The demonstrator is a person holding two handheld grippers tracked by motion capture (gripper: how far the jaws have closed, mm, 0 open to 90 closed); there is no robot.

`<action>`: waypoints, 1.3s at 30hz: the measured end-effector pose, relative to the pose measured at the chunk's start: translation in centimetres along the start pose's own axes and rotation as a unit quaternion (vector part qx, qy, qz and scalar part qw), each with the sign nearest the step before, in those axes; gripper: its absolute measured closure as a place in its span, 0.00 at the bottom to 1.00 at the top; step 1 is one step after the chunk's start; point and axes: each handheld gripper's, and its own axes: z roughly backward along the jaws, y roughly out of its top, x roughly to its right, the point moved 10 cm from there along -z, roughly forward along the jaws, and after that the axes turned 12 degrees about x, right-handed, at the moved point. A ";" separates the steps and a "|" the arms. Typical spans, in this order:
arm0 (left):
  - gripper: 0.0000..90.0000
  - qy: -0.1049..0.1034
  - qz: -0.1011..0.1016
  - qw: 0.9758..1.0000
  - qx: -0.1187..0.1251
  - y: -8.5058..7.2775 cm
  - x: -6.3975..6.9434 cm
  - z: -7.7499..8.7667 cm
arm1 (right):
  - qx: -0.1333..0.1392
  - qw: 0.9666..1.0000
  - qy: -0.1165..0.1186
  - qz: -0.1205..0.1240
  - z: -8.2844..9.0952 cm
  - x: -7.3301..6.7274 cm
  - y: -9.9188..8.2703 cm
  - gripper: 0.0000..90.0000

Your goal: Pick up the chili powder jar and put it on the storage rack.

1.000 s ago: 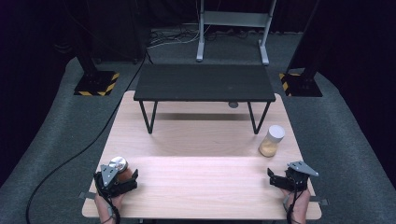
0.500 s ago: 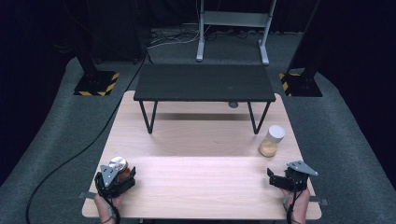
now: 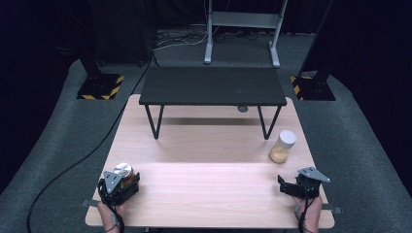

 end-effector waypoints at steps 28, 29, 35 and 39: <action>0.34 -0.017 0.002 1.000 0.003 0.3 -0.2 0.6 | -0.003 1.000 0.003 0.003 0.0 0.0 0.0 0.00; 0.34 -0.018 0.002 1.000 0.002 0.4 -0.2 0.5 | -0.003 1.000 0.004 0.004 0.0 0.0 0.0 0.00; 0.34 -0.022 0.003 1.000 -0.001 0.5 -0.2 0.5 | -0.002 1.000 0.003 0.003 0.0 0.0 0.0 0.00; 0.34 -0.026 -0.001 1.000 -0.003 0.7 0.0 0.3 | -0.002 1.000 0.004 0.002 0.0 0.0 0.0 0.00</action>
